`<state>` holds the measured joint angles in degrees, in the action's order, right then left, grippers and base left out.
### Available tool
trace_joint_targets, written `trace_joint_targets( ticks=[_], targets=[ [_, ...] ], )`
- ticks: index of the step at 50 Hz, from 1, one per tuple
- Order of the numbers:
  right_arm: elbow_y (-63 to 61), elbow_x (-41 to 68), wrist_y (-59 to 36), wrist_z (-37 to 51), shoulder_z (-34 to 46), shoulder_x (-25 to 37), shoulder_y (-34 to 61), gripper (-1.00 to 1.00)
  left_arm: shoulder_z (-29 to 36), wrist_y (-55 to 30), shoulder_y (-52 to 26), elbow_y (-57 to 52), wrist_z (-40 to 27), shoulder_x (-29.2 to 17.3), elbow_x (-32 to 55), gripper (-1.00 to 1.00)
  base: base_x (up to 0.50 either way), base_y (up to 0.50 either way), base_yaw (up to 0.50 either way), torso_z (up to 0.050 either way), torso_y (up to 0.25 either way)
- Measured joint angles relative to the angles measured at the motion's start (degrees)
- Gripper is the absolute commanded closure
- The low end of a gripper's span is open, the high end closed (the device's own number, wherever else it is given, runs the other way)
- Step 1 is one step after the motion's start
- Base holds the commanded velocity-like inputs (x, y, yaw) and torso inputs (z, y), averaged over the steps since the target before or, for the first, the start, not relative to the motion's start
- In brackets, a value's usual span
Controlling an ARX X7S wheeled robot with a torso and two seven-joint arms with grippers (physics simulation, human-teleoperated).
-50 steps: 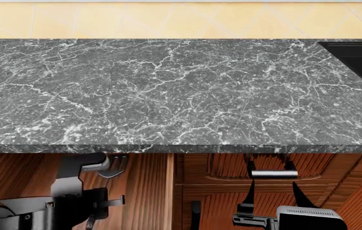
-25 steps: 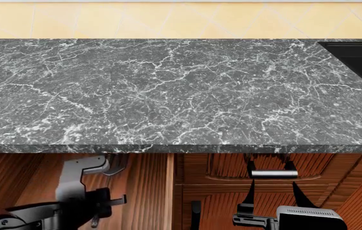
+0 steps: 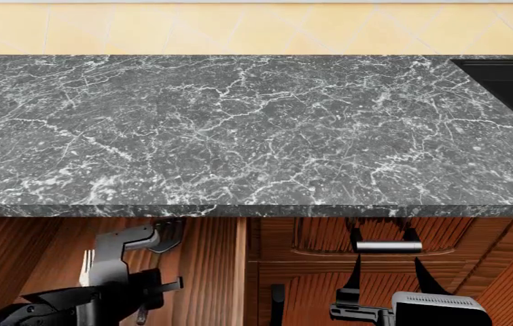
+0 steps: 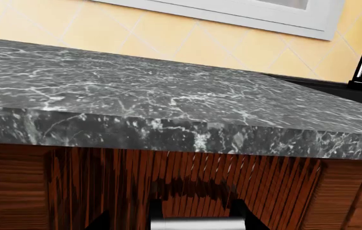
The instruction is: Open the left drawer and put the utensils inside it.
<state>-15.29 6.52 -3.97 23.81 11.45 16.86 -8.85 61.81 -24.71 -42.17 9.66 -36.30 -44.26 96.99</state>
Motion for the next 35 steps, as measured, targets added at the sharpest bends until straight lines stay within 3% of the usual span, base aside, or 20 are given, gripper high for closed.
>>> trace_joint_targets(
  ticks=[12, 13, 35],
  targets=[
    [0.02, 0.15, 0.04, 0.22, 0.19, 0.19, 0.04, -1.0, 0.41, -0.28, -0.11, 3.36, 1.71, 1.44, -0.24, 1.0, 0.0, 0.0, 0.0, 0.0, 0.0],
    [0.02, 0.16, 0.04, 0.24, 0.21, 0.2, 0.05, -1.0, 0.42, -0.3, -0.11, 3.54, 1.8, 1.51, -0.25, -1.0, 0.0, 0.0, 0.0, 0.0, 0.0],
    [0.03, 0.43, 0.1, 0.62, 0.54, 0.53, 0.12, -1.0, -0.37, -0.31, 0.09, -0.59, -1.18, -0.13, 0.61, -1.0, 0.0, 0.0, 0.0, 0.0, 0.0]
  ],
)
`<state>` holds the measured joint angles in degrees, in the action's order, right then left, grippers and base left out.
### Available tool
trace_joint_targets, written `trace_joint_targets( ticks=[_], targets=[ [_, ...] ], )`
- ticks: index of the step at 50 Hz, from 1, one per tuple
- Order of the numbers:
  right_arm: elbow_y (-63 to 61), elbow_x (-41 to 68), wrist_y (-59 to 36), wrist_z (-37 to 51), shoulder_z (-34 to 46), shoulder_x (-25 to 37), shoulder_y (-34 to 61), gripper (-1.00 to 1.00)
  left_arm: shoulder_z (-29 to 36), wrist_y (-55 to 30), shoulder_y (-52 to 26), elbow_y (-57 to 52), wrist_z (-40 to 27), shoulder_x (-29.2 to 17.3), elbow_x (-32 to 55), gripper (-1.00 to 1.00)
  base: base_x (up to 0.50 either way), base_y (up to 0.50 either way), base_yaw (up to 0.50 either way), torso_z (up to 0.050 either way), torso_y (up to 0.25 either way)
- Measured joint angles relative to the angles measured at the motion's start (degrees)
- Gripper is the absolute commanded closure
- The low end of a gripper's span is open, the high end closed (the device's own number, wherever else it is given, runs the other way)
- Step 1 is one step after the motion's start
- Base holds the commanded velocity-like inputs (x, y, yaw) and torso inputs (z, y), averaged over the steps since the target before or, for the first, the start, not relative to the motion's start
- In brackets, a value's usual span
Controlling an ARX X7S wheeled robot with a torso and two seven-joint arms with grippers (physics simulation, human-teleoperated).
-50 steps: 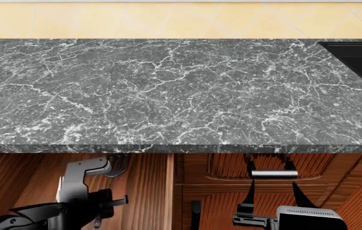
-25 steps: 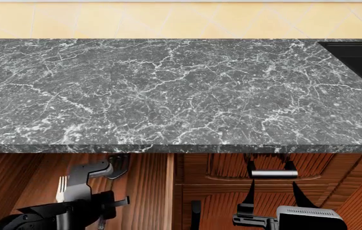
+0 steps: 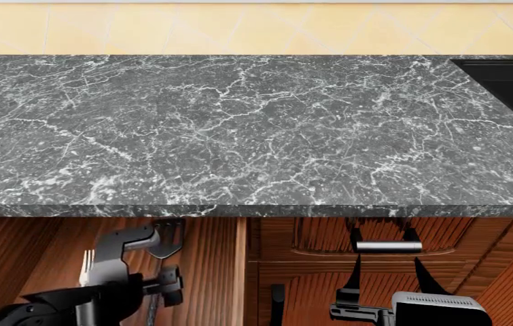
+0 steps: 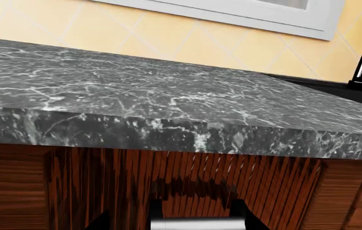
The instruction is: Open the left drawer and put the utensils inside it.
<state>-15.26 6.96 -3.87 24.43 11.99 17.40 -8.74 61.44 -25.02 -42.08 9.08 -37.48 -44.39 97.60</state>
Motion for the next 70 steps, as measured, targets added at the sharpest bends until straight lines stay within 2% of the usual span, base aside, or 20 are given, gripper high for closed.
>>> trace_joint_targets(
  ticks=[12, 38, 59, 70],
  targets=[
    [0.01, 0.15, 0.03, 0.21, 0.18, 0.18, 0.04, -1.0, -3.08, 2.55, 0.53, -15.08, -7.62, -6.74, 1.07, -1.0, 0.0, 0.0, 0.0, 0.0, 0.0],
    [0.04, 0.45, 0.12, 0.64, 0.55, 0.54, 0.12, -1.0, -7.48, 6.69, 1.33, -32.65, -16.33, -15.79, 2.92, -1.0, 0.0, 0.0, 0.0, 0.0, 0.0],
    [0.06, 0.68, 0.18, 0.97, 0.84, 0.83, 0.19, -1.0, -13.66, 13.78, 1.39, -45.94, -20.18, -25.87, 2.84, -1.0, 0.0, 0.0, 0.0, 0.0, 0.0],
    [0.07, 0.8, 0.21, 1.14, 0.99, 0.98, 0.23, -1.0, -17.25, 14.85, -1.7, -49.26, -21.11, -29.17, 3.55, -1.0, 0.0, 0.0, 0.0, 0.0, 0.0]
  ],
)
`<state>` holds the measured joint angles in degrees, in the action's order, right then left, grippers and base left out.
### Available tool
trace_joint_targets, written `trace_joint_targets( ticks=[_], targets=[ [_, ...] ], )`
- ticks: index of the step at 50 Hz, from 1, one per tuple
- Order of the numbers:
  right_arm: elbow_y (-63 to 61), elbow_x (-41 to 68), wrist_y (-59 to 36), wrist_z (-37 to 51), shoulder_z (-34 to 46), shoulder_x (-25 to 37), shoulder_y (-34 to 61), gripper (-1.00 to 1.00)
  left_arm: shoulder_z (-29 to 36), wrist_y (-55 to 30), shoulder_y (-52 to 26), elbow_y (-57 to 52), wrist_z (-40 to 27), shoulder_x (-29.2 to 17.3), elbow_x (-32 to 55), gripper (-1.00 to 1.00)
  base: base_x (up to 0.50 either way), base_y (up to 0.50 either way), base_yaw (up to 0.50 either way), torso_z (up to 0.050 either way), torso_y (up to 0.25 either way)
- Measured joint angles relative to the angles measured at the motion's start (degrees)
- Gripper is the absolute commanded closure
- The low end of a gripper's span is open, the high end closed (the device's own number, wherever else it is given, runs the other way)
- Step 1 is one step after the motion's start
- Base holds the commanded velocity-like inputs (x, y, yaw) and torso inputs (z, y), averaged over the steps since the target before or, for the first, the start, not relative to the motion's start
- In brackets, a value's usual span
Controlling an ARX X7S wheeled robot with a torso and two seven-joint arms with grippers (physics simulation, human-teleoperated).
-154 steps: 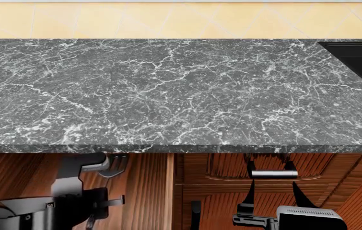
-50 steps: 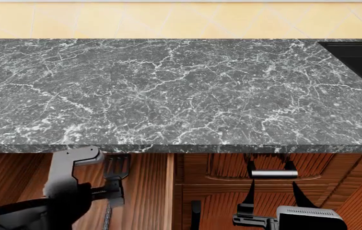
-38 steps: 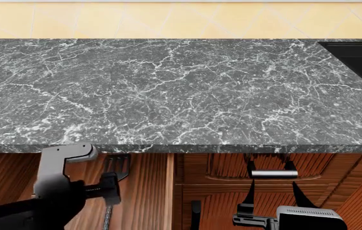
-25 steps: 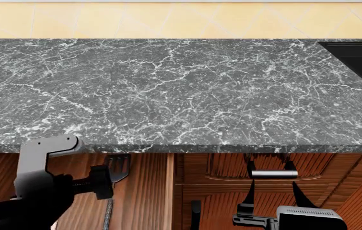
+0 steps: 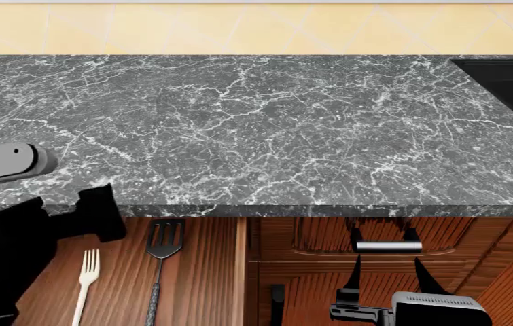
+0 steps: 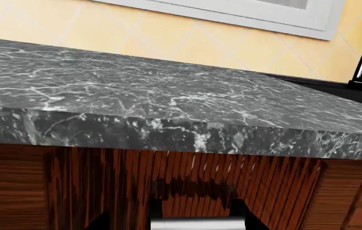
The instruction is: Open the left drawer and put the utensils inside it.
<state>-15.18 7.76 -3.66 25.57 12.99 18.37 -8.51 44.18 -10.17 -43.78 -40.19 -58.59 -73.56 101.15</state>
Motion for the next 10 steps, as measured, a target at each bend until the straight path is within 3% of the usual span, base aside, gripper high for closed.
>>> trace_joint_targets(
  ticks=[10],
  targets=[
    [0.01, 0.11, 0.03, 0.15, 0.13, 0.13, 0.03, -1.0, -2.89, 2.4, -1.7, -2.28, -0.57, -3.09, 0.04, -1.0, 0.0, 0.0, 0.0, 0.0, 0.0]
  ],
)
